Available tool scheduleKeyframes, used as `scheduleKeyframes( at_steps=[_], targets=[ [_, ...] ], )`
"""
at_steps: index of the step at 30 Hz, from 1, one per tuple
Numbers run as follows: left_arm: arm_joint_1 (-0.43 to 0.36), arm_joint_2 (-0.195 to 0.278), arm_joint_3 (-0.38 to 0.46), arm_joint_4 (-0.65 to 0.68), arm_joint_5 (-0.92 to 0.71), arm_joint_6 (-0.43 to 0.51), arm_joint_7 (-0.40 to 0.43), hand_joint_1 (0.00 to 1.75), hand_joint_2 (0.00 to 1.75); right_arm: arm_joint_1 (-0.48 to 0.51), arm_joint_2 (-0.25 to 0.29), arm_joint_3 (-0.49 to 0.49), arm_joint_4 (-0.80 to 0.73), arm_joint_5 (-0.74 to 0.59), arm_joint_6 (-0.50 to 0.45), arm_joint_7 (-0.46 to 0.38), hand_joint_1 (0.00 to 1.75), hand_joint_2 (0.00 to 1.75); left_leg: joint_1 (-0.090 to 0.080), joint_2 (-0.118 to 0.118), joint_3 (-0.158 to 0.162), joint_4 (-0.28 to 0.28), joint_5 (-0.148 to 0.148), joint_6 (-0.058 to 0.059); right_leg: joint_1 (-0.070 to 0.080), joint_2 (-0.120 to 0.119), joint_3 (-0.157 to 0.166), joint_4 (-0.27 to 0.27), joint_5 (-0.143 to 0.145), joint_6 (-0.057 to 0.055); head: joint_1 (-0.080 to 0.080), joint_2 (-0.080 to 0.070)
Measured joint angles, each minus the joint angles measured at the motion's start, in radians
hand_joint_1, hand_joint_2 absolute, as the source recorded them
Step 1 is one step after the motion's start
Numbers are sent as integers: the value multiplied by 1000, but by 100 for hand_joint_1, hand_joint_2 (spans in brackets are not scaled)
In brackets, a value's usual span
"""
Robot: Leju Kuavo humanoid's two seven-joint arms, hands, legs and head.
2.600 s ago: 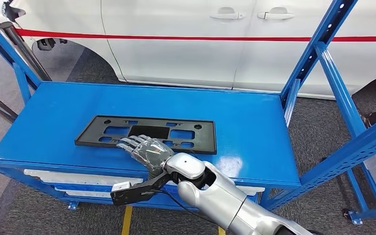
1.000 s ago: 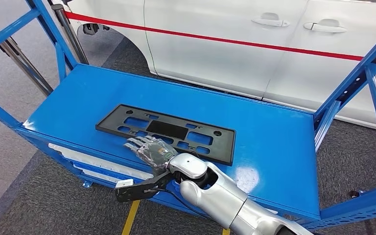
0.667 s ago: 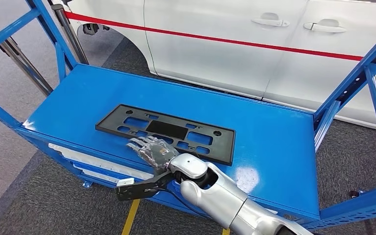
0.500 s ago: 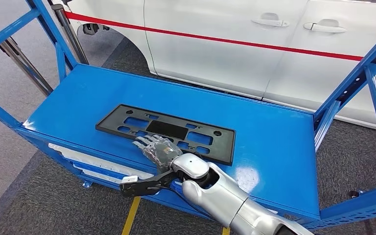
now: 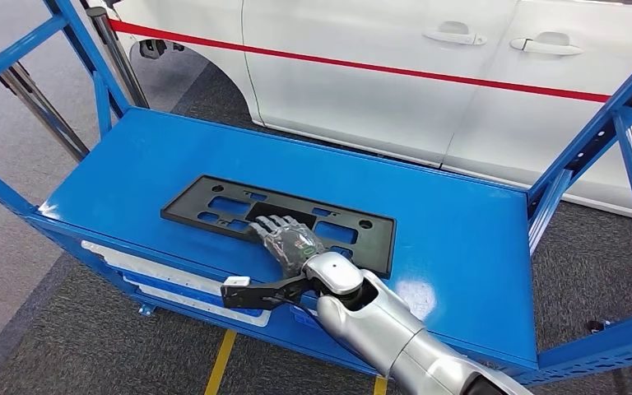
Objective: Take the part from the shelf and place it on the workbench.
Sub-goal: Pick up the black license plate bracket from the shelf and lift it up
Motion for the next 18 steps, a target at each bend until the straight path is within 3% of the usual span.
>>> scheduleKeyframes(
  at_steps=[5,9,16,18],
  targets=[
    [2,-10,9,-10,0,-23,7,0,0,-15,-38,-62,68,54,-87,30,0,175,0,0,2,0,0,0,0,0,2,0,0,0,0,0],
    [6,-28,22,-40,0,-52,11,0,0,-19,-102,-143,103,89,-172,71,0,175,-1,-1,4,1,0,1,-1,-1,4,-1,0,0,0,0],
    [13,-68,39,-116,0,-103,11,0,0,-6,-179,-295,115,187,-181,60,2,175,-2,2,8,1,-2,4,-2,3,8,-1,1,2,0,0],
    [12,-78,41,-134,0,-109,10,0,0,9,-189,-330,115,225,-186,75,89,175,-1,2,10,1,-2,4,-2,2,9,-1,0,3,0,0]
  ],
)
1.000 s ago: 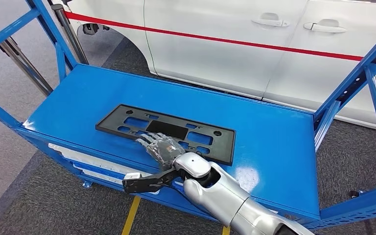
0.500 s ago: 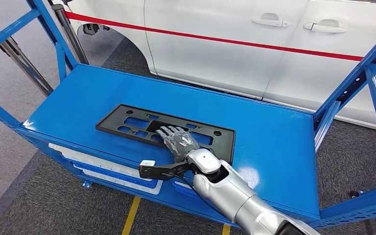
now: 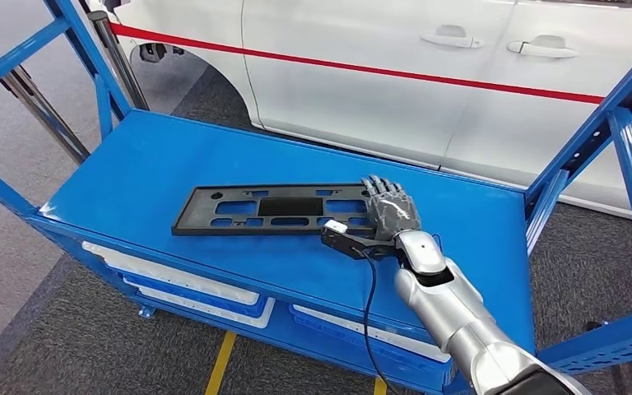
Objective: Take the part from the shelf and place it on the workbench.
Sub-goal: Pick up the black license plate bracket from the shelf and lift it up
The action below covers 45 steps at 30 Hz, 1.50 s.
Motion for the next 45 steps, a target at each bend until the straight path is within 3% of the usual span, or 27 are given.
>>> scheduleKeyframes(
  at_steps=[2,11,26,27,30,31,45],
  targets=[
    [0,-10,4,-18,0,-6,-2,0,0,20,-10,-37,0,45,-15,23,175,175,0,-1,2,0,0,0,0,-1,2,0,-1,1,0,0],
    [3,-54,28,-85,0,-29,1,0,0,112,-50,-177,12,97,-98,20,175,175,0,-2,14,0,-4,6,0,-4,16,-1,-6,6,0,0],
    [9,-94,37,-175,0,-60,-5,0,0,175,-65,-288,-19,121,-102,-30,175,175,0,-3,24,0,-8,11,0,-4,29,-8,-7,9,0,0],
    [9,-94,37,-176,0,-60,-6,0,0,176,-65,-291,-20,121,-102,-31,167,175,0,-3,24,0,-8,12,0,-4,30,-8,-7,9,0,0],
    [9,-95,37,-179,0,-60,-7,0,0,181,-65,-296,-27,123,-99,-36,36,175,0,-3,24,0,-8,12,0,-4,30,-9,-6,10,0,0],
    [10,-96,37,-180,0,-60,-7,0,0,183,-64,-297,-31,125,-96,-37,0,175,0,-3,23,0,-8,12,0,-4,30,-9,-6,10,0,0],
    [9,-98,37,-186,0,-60,-1,0,0,189,-63,-297,-60,146,-80,-41,0,175,0,-2,23,0,-9,13,0,-3,30,-10,-6,11,0,0]
  ],
)
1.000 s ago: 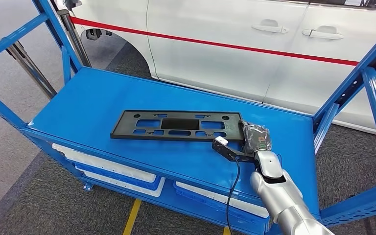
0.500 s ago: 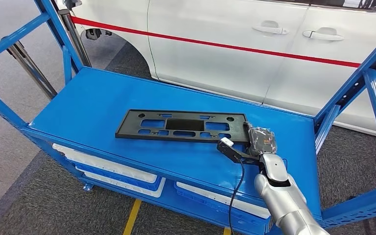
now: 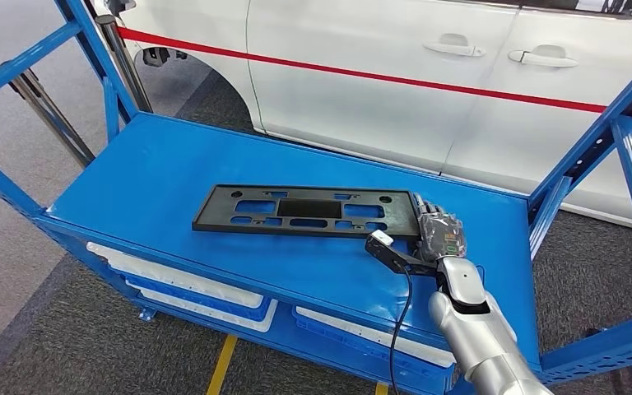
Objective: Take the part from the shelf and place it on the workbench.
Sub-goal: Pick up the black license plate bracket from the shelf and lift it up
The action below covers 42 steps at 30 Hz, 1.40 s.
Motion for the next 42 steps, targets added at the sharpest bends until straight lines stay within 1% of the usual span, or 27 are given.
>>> scheduleKeyframes(
  at_steps=[6,21,34,37,42],
  targets=[
    [0,-1,2,-1,0,-1,3,0,0,7,0,2,-25,4,6,-19,0,175,0,0,-1,0,0,0,0,0,0,0,0,0,0,0],
    [-1,-4,15,-1,0,12,3,0,0,76,2,79,-213,-10,54,-32,0,175,0,0,-2,0,-1,0,1,1,-2,0,0,0,0,0],
    [-1,-4,21,-1,0,14,3,0,0,96,3,105,-263,-12,63,-44,0,175,0,0,-3,0,-1,0,1,1,-2,0,0,0,0,0],
    [-2,-4,24,-1,0,14,3,0,0,114,5,129,-306,-21,75,-60,0,175,0,0,-4,0,-1,0,1,2,-3,0,0,0,0,0],
    [-3,-4,28,-1,0,17,3,0,0,143,16,209,-417,-59,142,-66,0,175,0,0,-8,0,0,-1,1,2,-7,0,0,0,0,0]
  ],
)
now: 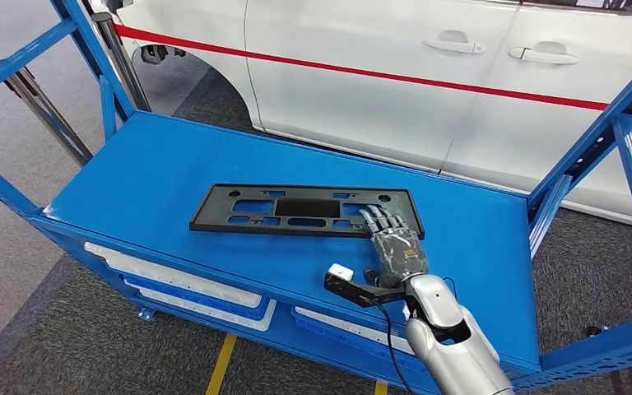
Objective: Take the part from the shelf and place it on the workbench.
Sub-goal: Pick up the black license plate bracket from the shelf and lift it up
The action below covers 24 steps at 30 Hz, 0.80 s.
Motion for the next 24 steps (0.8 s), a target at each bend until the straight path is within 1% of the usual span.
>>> scheduleKeyframes(
  at_steps=[1,2,3,5,6,7,12,15,18,22,24],
  targets=[
    [0,0,0,0,0,0,0,0,0,2,4,20,-15,-7,11,3,0,175,0,0,-1,0,0,0,0,0,-1,0,0,0,0,0],
    [0,0,0,0,0,0,0,0,0,2,9,39,-26,-16,20,8,10,175,0,0,-2,0,0,0,1,0,-2,0,0,0,0,0],
    [0,0,0,0,0,0,0,0,0,-1,16,57,-32,-24,29,13,44,175,0,0,-3,0,0,0,1,0,-2,0,0,0,0,0],
    [-1,0,-2,0,0,2,0,0,0,-15,37,85,-28,-35,38,23,128,175,0,0,-4,0,0,0,1,0,-4,1,0,0,0,0],
    [-3,0,-3,0,0,5,0,0,0,-26,50,98,-18,-38,37,26,161,175,0,0,-4,0,1,0,1,0,-5,1,0,0,0,0],
    [-5,0,-4,1,0,12,2,0,0,-39,64,112,-5,-41,32,28,168,175,0,0,-5,0,1,0,1,0,-5,1,0,0,0,0],
    [-12,3,-6,15,0,42,13,0,0,-81,115,166,53,-51,9,28,167,175,0,0,-6,0,1,-1,1,0,-6,1,0,0,0,0],
    [-15,4,-6,23,0,47,14,0,0,-93,130,188,72,-53,7,28,169,175,0,0,-7,0,1,-1,1,0,-7,1,0,0,0,0],
    [-16,5,-6,29,0,49,14,0,0,-101,140,201,83,-54,6,28,167,175,0,0,-7,0,1,-1,0,0,-8,1,0,0,0,0],
    [-16,6,-6,33,0,50,14,0,0,-105,146,213,95,-54,6,28,140,175,0,0,-8,0,1,-1,0,0,-8,1,0,0,0,0],
    [-16,6,-6,35,0,50,14,0,0,-106,148,215,99,-54,6,28,140,175,0,0,-8,0,1,-1,0,0,-8,1,0,0,0,0]
  ],
)
